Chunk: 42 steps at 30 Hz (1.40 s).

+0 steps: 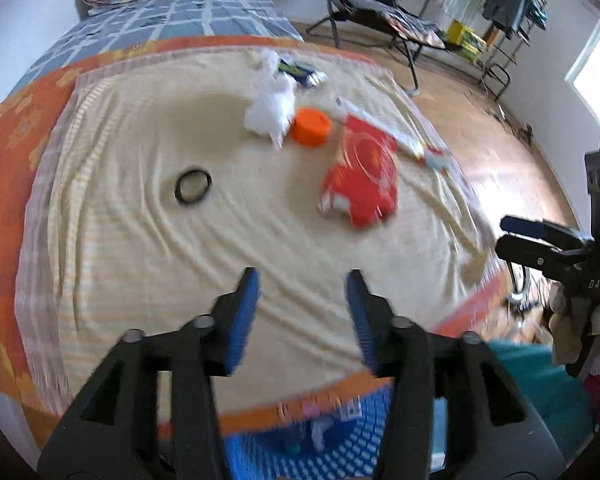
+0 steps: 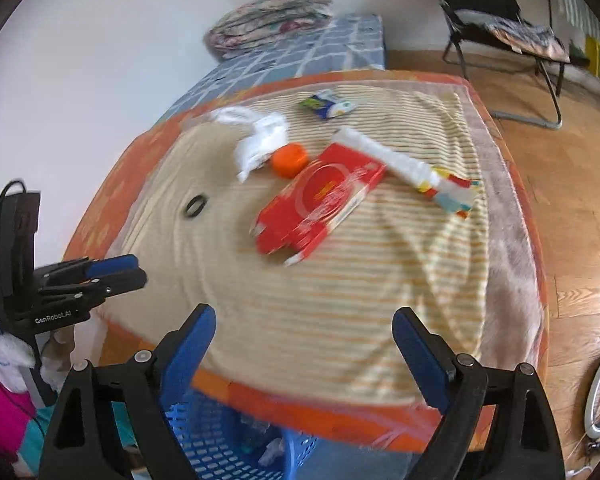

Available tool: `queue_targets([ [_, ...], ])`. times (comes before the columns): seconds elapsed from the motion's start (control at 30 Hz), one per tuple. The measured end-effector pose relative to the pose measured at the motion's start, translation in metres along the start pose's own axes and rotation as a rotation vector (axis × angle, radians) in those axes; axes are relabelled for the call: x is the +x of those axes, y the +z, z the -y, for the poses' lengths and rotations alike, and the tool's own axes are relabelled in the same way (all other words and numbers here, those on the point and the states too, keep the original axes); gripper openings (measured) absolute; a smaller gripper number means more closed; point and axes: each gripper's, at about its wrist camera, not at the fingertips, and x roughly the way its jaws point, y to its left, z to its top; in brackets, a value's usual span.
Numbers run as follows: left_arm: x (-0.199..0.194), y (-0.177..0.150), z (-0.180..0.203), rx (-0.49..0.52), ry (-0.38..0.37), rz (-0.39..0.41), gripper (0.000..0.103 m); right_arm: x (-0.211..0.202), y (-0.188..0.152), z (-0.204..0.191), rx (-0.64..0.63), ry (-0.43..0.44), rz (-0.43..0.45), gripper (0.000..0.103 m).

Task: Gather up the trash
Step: 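Move both tools back over the bed toward the plastic bag, then grasp the white plastic bag with the left gripper while the right gripper grasps the white wrapper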

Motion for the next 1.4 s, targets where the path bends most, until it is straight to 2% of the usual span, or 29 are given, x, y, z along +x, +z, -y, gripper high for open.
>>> queue_targets([
  [0.03,0.003,0.008,-0.003,-0.013,0.003,0.015,0.063,0.002,0.005,0.006,0.01,-0.004,-0.002,0.092],
  [0.17,0.021,0.036,-0.011,-0.059,-0.024,0.022,0.065,0.015,0.031,0.032,-0.002,-0.064,-0.003,0.091],
  [0.27,0.035,0.054,-0.019,-0.095,-0.021,0.036,0.072,0.028,0.051,0.047,-0.039,-0.113,-0.001,0.091],
  [0.47,0.066,0.083,-0.031,-0.141,-0.009,0.031,0.072,0.062,0.084,0.071,-0.136,-0.209,-0.029,0.084],
  [0.57,0.083,0.093,-0.034,-0.144,0.005,0.026,0.073,0.082,0.093,0.074,-0.193,-0.229,-0.062,0.079],
  [0.67,0.099,0.102,-0.034,-0.144,0.013,0.017,0.073,0.099,0.097,0.074,-0.242,-0.257,-0.077,0.078],
  [0.8,0.115,0.111,-0.032,-0.13,0.03,0.017,0.073,0.117,0.101,0.076,-0.276,-0.267,-0.085,0.078],
  [1.0,0.135,0.117,-0.031,-0.109,0.075,0.016,0.073,0.133,0.107,0.083,-0.249,-0.26,-0.073,0.077],
  [1.1,0.141,0.118,-0.036,-0.128,0.065,0.012,0.073,0.135,0.11,0.087,-0.217,-0.233,-0.055,0.072],
  [1.17,0.14,0.118,-0.038,-0.131,0.059,0.016,0.07,0.135,0.111,0.088,-0.207,-0.225,-0.049,0.065],
  [1.2,0.14,0.118,-0.038,-0.127,0.061,0.019,0.063,0.134,0.111,0.088,-0.206,-0.226,-0.046,0.063],
  [1.23,0.139,0.118,-0.037,-0.123,0.061,0.019,0.053,0.133,0.112,0.089,-0.205,-0.227,-0.044,0.057],
  [1.27,0.139,0.118,-0.037,-0.118,0.059,0.017,0.048,0.132,0.112,0.089,-0.202,-0.23,-0.041,0.051],
  [1.37,0.135,0.117,-0.037,-0.106,0.074,0.031,0.045,0.127,0.114,0.093,-0.183,-0.243,-0.033,0.035],
  [1.4,0.134,0.117,-0.037,-0.102,0.081,0.036,0.042,0.125,0.114,0.095,-0.175,-0.243,-0.031,0.034],
])
